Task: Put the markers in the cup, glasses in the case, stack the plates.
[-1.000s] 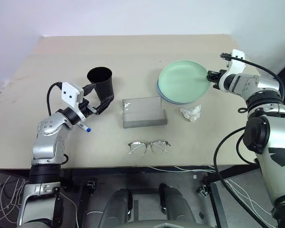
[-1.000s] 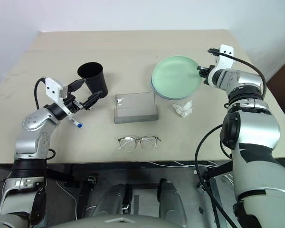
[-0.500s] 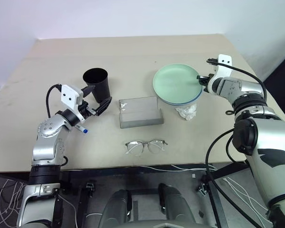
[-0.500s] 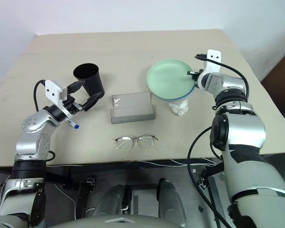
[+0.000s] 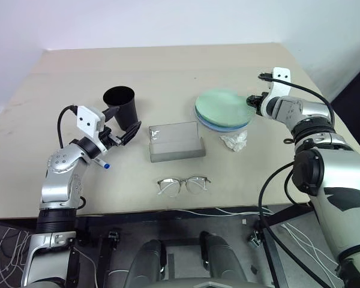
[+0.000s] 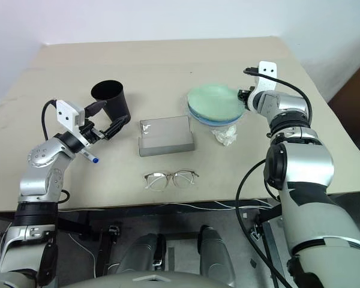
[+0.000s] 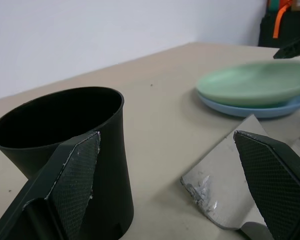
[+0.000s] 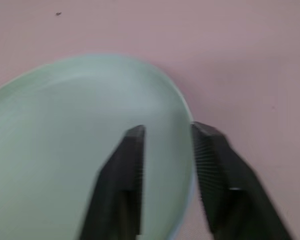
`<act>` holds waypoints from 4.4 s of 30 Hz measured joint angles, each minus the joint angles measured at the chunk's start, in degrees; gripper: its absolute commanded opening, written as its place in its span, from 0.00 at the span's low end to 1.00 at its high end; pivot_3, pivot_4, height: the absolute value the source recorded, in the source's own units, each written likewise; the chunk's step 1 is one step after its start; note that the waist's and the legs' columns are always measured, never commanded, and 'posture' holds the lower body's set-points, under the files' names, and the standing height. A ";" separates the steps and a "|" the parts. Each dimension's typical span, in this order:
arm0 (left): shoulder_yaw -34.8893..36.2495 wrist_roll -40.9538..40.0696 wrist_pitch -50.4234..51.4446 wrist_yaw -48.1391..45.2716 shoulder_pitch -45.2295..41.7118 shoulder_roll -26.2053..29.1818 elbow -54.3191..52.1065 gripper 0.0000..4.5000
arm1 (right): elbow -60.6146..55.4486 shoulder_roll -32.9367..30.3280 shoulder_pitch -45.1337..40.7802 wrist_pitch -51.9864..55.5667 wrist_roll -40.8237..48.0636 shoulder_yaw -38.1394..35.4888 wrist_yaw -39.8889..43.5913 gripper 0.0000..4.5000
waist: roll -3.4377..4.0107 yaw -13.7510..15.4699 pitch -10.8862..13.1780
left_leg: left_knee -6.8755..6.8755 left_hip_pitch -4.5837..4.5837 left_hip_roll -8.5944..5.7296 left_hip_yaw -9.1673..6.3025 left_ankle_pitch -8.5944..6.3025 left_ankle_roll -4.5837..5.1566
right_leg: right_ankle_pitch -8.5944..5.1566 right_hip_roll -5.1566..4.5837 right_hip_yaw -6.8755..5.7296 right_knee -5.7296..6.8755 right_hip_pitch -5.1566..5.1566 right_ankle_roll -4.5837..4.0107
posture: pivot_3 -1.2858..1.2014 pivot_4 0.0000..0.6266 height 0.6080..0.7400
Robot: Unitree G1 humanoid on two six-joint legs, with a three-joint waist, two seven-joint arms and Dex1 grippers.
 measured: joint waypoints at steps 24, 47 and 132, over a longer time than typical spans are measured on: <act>0.57 0.43 -0.09 0.31 1.25 1.38 -0.27 1.00 | -51.32 -13.76 30.37 18.86 9.42 9.01 45.44 0.99 | -0.02 1.12 -0.01 | 0.07 0.00 0.04 -0.01 -0.01 -0.01 | -0.14 -0.03 -0.03 0.03 -0.02 -0.18 | 0.52 0.24 0.95; 0.49 0.44 0.39 1.19 1.04 1.70 -1.19 1.00 | -49.85 -11.64 36.31 1.10 -0.07 19.11 40.61 0.63 | -0.03 0.67 -0.02 | 0.35 -0.04 0.08 0.10 0.00 -0.01 | -0.15 -0.04 -0.03 0.04 0.06 -0.19 | 0.52 0.24 0.95; -2.69 -7.90 19.31 -21.34 11.09 16.75 -12.26 1.00 | -64.64 -1.52 17.96 31.11 12.28 42.41 64.05 0.82 | -0.02 -1.01 0.01 | -0.12 -0.09 0.16 -0.02 -0.03 -0.05 | -0.34 -0.20 -0.06 0.10 -0.32 -0.34 | 0.52 0.24 0.95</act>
